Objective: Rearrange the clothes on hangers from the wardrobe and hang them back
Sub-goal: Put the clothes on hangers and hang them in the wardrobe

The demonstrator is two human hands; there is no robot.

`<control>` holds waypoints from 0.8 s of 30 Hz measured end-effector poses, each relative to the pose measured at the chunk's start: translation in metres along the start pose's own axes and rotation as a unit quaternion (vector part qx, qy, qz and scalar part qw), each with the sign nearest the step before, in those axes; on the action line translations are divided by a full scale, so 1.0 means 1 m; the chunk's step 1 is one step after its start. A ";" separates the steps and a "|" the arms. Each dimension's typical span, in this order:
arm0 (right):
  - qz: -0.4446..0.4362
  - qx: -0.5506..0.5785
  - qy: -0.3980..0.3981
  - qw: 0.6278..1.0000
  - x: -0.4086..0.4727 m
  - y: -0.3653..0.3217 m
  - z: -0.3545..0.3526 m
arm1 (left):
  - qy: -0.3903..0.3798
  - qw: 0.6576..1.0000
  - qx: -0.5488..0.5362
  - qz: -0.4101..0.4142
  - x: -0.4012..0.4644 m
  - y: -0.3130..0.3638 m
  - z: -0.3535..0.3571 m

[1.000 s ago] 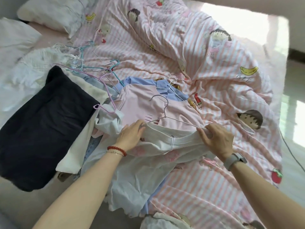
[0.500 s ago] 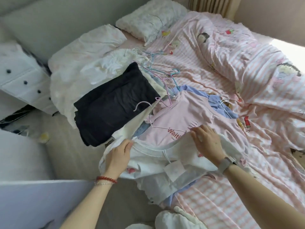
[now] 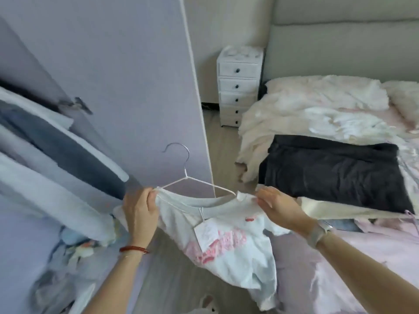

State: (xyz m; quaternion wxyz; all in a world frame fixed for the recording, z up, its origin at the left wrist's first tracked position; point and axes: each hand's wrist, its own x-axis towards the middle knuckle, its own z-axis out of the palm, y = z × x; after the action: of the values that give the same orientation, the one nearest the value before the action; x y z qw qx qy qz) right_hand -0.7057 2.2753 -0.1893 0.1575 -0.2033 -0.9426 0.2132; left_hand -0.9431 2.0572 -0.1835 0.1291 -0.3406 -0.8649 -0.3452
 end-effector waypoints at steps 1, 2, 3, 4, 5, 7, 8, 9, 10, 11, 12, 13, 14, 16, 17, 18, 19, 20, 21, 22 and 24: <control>-0.042 0.005 -0.007 0.999 0.019 -0.019 0.006 | 0.026 0.999 0.000 -0.037 -0.002 -0.020 -0.015; -0.081 0.010 -0.014 0.997 0.036 -0.038 0.014 | 0.050 0.996 -0.002 -0.075 -0.004 -0.039 -0.028; -0.115 0.016 -0.025 0.993 0.052 -0.058 0.021 | 0.074 0.991 -0.001 -0.114 -0.007 -0.057 -0.041; -0.149 0.024 -0.031 0.988 0.066 -0.078 0.030 | 0.095 0.985 0.003 -0.146 -0.009 -0.074 -0.053; -0.177 0.032 -0.032 0.983 0.079 -0.098 0.037 | 0.115 0.979 0.009 -0.169 -0.010 -0.090 -0.065; -0.229 0.054 -0.025 0.972 0.103 -0.135 0.053 | 0.154 0.966 0.018 -0.209 -0.012 -0.117 -0.092; -0.251 0.063 -0.019 0.966 0.113 -0.154 0.061 | 0.176 0.959 0.028 -0.222 -0.012 -0.128 -0.108; -0.271 0.071 -0.011 0.960 0.123 -0.173 0.068 | 0.202 0.952 0.041 -0.226 -0.012 -0.139 -0.124; -0.289 0.077 0.001 0.954 0.132 -0.193 0.075 | 0.229 0.946 0.056 -0.222 -0.011 -0.148 -0.140; -0.306 0.083 0.014 0.948 0.142 -0.212 0.080 | 0.253 0.940 0.071 -0.218 -0.008 -0.157 -0.156; -0.324 0.090 0.029 0.941 0.152 -0.232 0.085 | 0.273 0.934 0.083 -0.217 -0.004 -0.165 -0.171; -0.339 0.096 0.041 0.935 0.162 -0.252 0.090 | 0.294 0.925 0.093 -0.223 0.000 -0.175 -0.186; -0.350 0.103 0.049 0.930 0.171 -0.272 0.094 | 0.313 0.915 0.102 -0.235 0.005 -0.184 -0.200; -0.358 0.122 0.063 0.924 0.190 -0.310 0.105 | 0.341 0.896 0.107 -0.264 0.015 -0.197 -0.226; -0.357 0.132 0.067 0.922 0.199 -0.329 0.110 | 0.352 0.891 0.106 -0.265 0.020 -0.200 -0.237; -0.355 0.144 0.064 0.922 0.207 -0.347 0.115 | 0.362 0.889 0.109 -0.257 0.025 -0.200 -0.247; -0.348 0.158 0.057 0.922 0.215 -0.365 0.120 | 0.371 0.888 0.120 -0.244 0.030 -0.198 -0.257; -0.340 0.175 0.045 0.923 0.224 -0.381 0.125 | 0.377 0.887 0.136 -0.228 0.036 -0.194 -0.266; -0.330 0.192 0.035 0.924 0.233 -0.398 0.129 | 0.383 0.886 0.156 -0.211 0.042 -0.191 -0.276; -0.324 0.207 0.030 0.922 0.242 -0.413 0.133 | 0.388 0.883 0.181 -0.191 0.050 -0.186 -0.286; -0.312 0.229 0.027 0.922 0.261 -0.441 0.141 | 0.397 0.875 0.236 -0.148 0.068 -0.177 -0.306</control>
State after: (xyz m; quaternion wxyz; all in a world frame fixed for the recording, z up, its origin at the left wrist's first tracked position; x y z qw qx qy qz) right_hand -1.1259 1.9806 -0.0500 0.2838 0.1364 -0.8791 0.3577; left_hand -1.1166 1.7874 -0.0194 0.4852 -0.0022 -0.8372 -0.2523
